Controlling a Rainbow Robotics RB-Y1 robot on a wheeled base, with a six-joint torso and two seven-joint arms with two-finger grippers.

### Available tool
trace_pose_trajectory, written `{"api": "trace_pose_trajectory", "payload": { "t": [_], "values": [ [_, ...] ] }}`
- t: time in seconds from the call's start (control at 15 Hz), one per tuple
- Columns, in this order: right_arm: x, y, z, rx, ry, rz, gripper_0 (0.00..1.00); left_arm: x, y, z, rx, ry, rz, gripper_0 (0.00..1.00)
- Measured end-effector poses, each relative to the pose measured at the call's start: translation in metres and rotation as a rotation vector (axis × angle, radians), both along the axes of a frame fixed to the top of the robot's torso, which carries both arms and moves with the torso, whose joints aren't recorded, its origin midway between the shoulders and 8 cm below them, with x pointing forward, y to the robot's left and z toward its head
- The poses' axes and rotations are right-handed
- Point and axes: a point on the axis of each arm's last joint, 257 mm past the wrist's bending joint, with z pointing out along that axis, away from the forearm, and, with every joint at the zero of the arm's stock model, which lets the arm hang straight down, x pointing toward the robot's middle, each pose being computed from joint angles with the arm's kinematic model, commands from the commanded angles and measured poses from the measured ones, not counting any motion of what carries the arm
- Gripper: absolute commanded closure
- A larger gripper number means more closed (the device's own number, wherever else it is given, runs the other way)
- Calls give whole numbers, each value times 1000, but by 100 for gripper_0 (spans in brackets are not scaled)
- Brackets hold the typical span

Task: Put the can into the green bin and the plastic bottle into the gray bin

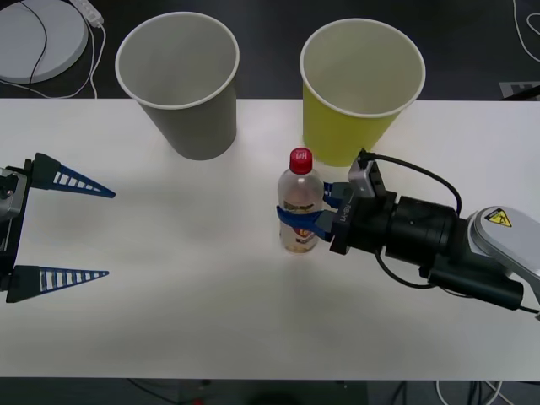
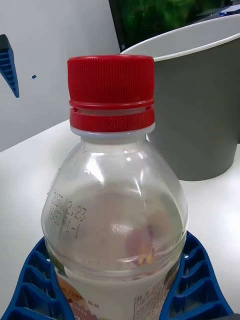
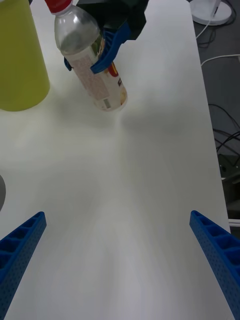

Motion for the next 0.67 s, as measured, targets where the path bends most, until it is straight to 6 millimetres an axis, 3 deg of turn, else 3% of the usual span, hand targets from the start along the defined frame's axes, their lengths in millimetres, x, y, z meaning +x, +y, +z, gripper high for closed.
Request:
{"api": "trace_pose_trajectory", "payload": {
  "t": [0.4, 0.67],
  "values": [
    [2, -29, 28, -29, 35, -45, 100, 0, 0, 0, 0, 0, 0, 0],
    [-11, -42, 49, -59, 44, -65, 100, 0, 0, 0, 0, 0, 0, 0]
  ]
}}
